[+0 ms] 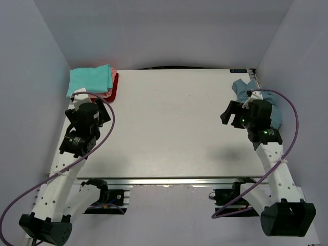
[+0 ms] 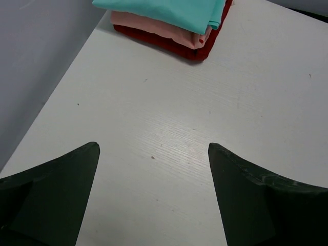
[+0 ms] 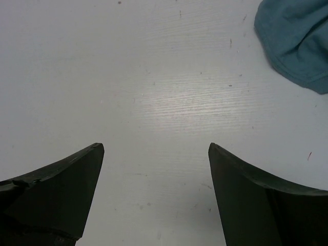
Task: Fold and stack the t-shirts
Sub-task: Grab crumpled tshirt from the corner of the board with the right arm, then move the tshirt to the center of the board
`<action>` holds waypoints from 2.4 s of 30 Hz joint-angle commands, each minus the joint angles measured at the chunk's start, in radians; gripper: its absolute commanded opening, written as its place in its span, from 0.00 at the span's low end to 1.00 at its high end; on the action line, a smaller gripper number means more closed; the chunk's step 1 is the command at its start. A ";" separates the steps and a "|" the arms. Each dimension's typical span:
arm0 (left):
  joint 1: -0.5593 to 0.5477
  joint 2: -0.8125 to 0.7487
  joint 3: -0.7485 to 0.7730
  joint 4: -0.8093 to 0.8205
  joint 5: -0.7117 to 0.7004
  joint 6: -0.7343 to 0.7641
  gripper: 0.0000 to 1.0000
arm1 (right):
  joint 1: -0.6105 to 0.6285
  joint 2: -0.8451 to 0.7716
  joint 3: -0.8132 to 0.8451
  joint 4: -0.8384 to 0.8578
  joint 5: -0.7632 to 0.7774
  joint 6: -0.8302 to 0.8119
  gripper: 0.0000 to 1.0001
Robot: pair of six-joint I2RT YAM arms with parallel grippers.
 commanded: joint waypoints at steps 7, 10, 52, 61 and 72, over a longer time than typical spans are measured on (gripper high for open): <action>-0.002 -0.011 -0.064 0.044 0.071 0.067 0.98 | 0.004 -0.091 0.076 -0.065 0.041 -0.022 0.89; -0.002 -0.027 -0.084 0.042 0.008 0.015 0.98 | 0.004 -0.044 0.118 -0.093 0.130 0.022 0.89; -0.002 0.150 0.038 -0.064 0.101 -0.022 0.31 | -0.284 1.025 0.805 -0.254 0.304 0.141 0.00; -0.002 0.097 0.013 -0.071 0.104 -0.013 0.25 | -0.281 0.676 1.336 -0.398 0.155 0.082 0.00; -0.002 0.094 0.002 -0.070 0.103 -0.042 0.00 | 0.242 0.654 1.441 -0.309 -0.039 0.052 0.00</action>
